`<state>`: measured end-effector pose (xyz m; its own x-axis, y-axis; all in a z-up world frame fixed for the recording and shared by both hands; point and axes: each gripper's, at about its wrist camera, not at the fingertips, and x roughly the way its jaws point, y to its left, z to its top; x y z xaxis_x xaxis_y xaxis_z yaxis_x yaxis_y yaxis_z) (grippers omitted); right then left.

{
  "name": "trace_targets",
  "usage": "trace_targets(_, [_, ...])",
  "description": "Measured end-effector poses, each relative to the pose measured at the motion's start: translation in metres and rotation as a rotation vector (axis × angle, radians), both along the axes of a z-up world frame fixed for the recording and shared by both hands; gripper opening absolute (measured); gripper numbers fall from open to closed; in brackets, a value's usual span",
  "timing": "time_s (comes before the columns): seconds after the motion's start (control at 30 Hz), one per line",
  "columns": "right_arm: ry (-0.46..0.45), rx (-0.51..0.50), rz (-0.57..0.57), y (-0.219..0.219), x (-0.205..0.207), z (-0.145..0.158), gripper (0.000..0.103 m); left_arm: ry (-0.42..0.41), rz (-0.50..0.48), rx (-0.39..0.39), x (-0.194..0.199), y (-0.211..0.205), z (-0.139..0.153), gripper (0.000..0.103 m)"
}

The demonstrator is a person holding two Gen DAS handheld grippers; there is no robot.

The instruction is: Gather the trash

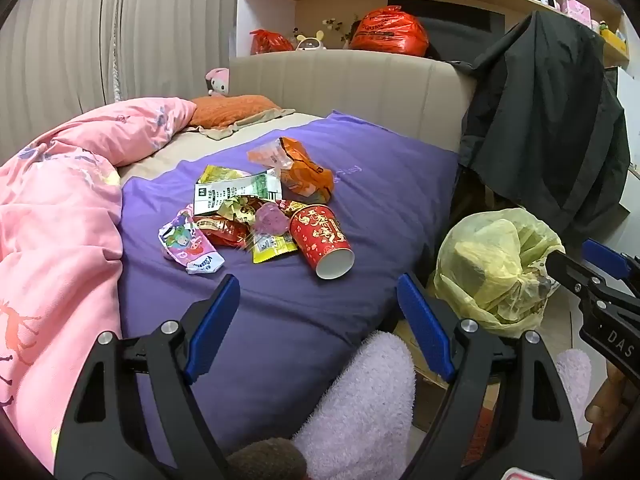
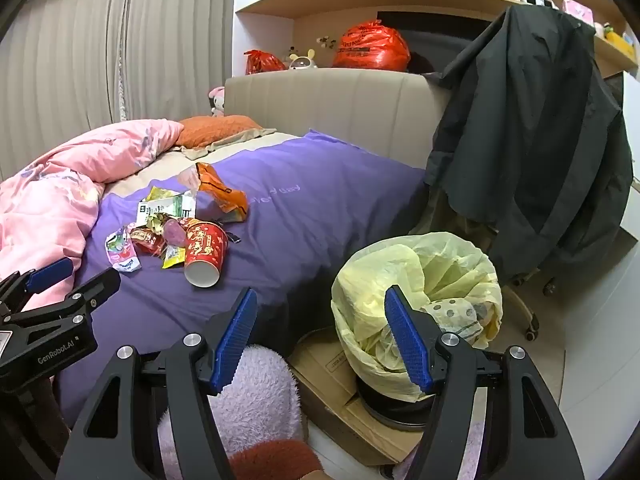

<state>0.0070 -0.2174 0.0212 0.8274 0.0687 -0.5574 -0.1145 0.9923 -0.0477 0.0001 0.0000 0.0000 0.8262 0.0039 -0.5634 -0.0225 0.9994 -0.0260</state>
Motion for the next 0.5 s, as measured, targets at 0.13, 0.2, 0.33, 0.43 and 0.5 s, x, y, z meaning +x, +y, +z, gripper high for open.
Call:
trace_targets(0.13, [0.002, 0.007, 0.002, 0.0009, -0.0006, -0.0003, 0.063, 0.000, 0.008, 0.004, 0.0001, 0.0001, 0.0004, 0.077])
trace_targets(0.2, [0.001, 0.005, 0.001, 0.0021, -0.0007, -0.0006, 0.063, -0.005, 0.015, 0.004, -0.0008, 0.0005, 0.0020, 0.077])
trace_targets(0.33, [-0.012, 0.012, 0.001, 0.0034, -0.0089, 0.0025, 0.063, -0.007, 0.018, 0.005, -0.0045, -0.0079, 0.0002, 0.077])
trace_targets(0.43, [-0.003, 0.029, -0.002, 0.0035, -0.0052, 0.0011, 0.063, -0.008, 0.010, -0.008, -0.0038, 0.0007, 0.0015, 0.077])
trace_targets(0.5, [-0.002, 0.029, -0.003, 0.0042, -0.0044, 0.0014, 0.063, -0.008, 0.010, -0.010, -0.0042, 0.0006, 0.0013, 0.077])
